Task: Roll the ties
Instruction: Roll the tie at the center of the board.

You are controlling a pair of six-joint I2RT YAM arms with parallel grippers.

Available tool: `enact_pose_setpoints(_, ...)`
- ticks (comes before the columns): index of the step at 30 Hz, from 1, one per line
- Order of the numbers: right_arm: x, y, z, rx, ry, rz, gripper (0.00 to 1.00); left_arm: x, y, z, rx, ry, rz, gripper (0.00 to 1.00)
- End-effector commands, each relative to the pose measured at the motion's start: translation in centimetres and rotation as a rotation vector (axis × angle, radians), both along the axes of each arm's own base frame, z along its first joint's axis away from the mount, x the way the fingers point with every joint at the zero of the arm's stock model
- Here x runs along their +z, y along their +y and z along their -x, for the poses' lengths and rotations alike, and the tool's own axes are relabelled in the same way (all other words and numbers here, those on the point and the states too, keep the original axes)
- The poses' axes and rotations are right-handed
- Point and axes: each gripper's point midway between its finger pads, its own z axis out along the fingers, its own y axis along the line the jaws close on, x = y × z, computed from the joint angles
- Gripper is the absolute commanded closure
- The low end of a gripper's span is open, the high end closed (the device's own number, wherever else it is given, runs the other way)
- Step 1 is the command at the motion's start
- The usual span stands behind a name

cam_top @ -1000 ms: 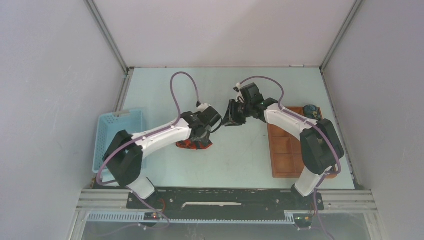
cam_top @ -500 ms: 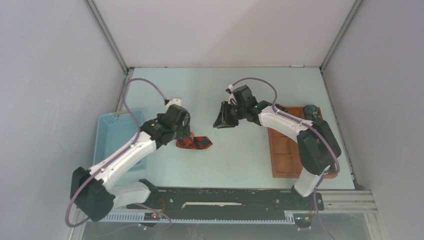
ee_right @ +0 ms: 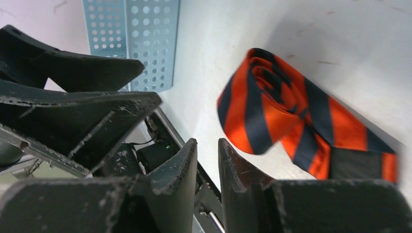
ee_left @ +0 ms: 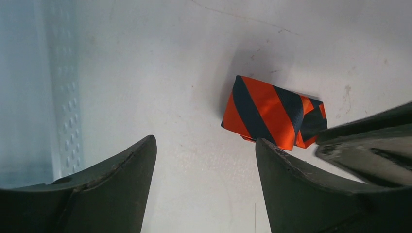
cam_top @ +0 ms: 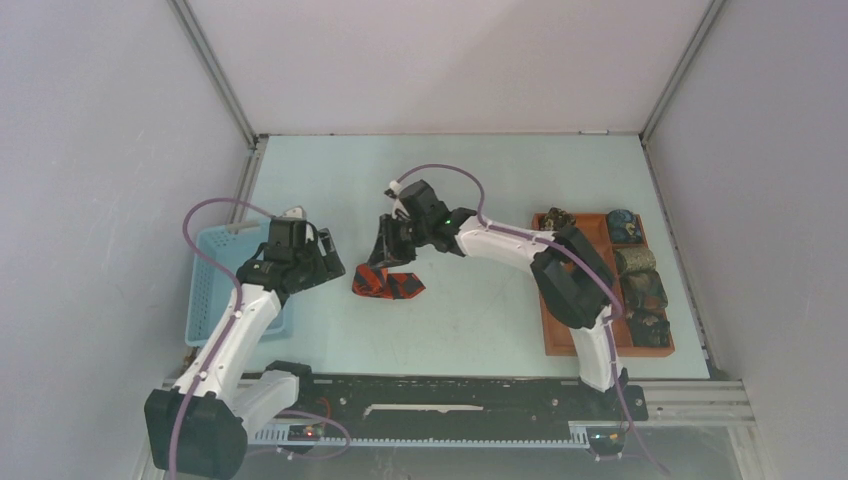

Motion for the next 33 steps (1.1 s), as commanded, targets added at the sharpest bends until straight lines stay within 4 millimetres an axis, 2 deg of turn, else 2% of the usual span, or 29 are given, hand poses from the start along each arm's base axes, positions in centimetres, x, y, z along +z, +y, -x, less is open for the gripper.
enact_pose_setpoints(1,1.7,3.3,-0.2,0.027,-0.013,-0.071,0.75,0.4,-1.2,-0.2,-0.066,-0.007,0.054,0.20)
enact_pose_setpoints(6,-0.1,3.5,-0.5,0.013,0.005,-0.040,0.79,0.1,-0.8,-0.2,-0.061,-0.002,0.047,0.20)
enact_pose_setpoints(14,-2.9,2.2,-0.3,0.001,0.034,0.020,0.83,-0.3,-0.8,-0.4,-0.060,0.010,0.043,0.21)
enact_pose_setpoints(20,-3.7,1.3,-0.1,-0.005,0.033,0.041,0.85,-1.0,-1.0,-0.5,-0.058,0.034,0.053,0.21)
enact_pose_setpoints(27,-4.3,0.0,0.0,-0.016,0.037,0.056,0.87,-1.9,-2.6,-0.7,-0.069,0.027,0.151,0.21)
enact_pose_setpoints(31,-4.5,-0.6,0.0,-0.022,0.039,0.061,0.88,-2.1,-3.4,-1.0,-0.078,0.009,0.193,0.19)
enact_pose_setpoints(33,-4.6,-0.8,0.0,-0.023,0.041,0.063,0.88,-2.3,-3.7,-1.2,-0.084,0.006,0.207,0.13)
